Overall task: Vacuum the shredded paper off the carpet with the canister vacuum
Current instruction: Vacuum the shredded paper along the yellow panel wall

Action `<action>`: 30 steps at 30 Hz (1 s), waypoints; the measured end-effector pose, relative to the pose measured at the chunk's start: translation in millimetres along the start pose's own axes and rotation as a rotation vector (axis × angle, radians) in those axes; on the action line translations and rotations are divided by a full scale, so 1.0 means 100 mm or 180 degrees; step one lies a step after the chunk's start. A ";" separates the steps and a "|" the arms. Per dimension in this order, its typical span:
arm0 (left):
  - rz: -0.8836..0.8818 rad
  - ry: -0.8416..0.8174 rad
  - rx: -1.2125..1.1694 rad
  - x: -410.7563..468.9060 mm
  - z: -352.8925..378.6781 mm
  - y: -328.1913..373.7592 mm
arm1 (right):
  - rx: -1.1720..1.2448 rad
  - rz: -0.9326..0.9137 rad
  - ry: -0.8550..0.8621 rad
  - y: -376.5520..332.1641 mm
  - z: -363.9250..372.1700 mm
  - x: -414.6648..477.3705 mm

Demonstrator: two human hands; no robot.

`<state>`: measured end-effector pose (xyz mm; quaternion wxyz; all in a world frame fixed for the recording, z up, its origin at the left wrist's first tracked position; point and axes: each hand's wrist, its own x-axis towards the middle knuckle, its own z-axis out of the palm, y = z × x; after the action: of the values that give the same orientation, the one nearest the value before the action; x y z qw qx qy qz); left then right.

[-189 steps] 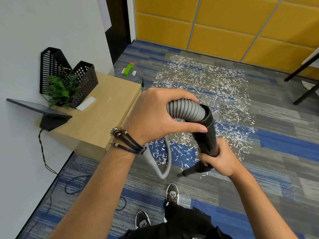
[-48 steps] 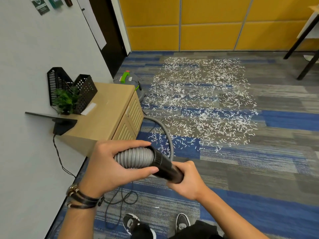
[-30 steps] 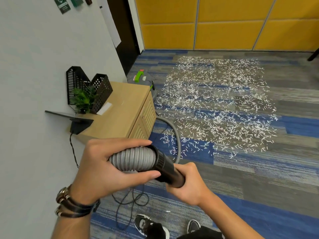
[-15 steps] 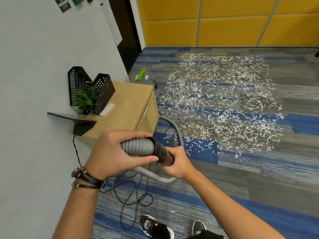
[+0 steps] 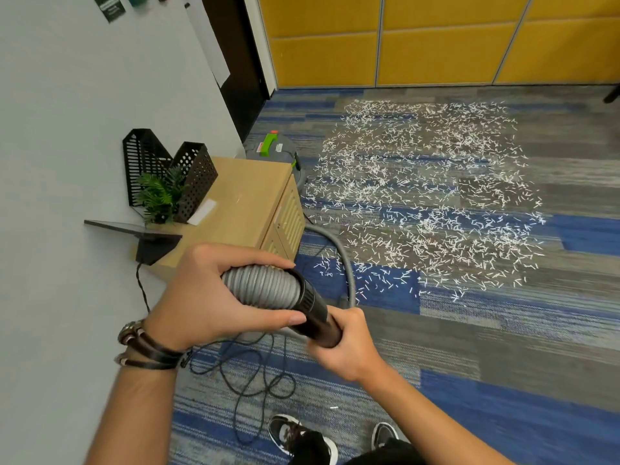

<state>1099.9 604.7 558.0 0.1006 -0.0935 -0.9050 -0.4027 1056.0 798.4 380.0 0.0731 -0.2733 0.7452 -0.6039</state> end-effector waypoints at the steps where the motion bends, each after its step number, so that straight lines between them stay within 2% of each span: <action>1: 0.0065 0.0072 0.0073 0.00 0.02 0.05 | -0.0003 -0.0045 0.0047 -0.01 -0.04 0.02; 4: 0.0181 0.0180 0.0228 0.04 0.07 0.13 | 0.0051 -0.0105 0.0074 -0.08 -0.12 0.10; 10: 0.0067 -0.0052 0.0120 0.05 0.20 0.19 | 0.0137 0.0138 -0.0016 -0.06 -0.18 -0.10; 15: 0.0227 -0.0198 -0.0016 0.02 0.25 0.30 | 0.0163 0.0155 0.0037 -0.11 -0.27 -0.40; 21: 0.0338 0.0193 0.0179 -0.04 0.25 0.37 | 0.0042 -0.0087 0.0018 -0.15 -0.40 -0.24; 26: 0.0160 0.0187 0.0084 -0.08 0.25 0.19 | -0.0015 0.0018 -0.0167 -0.04 -0.30 -0.16; 30: 0.0292 0.0325 0.0119 -0.03 0.09 0.09 | 0.0015 -0.0107 -0.0115 -0.01 -0.19 0.01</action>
<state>1104.3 617.1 557.8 0.1667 -0.1123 -0.9008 -0.3849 1047.2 813.6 386.3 0.0770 -0.2965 0.7377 -0.6017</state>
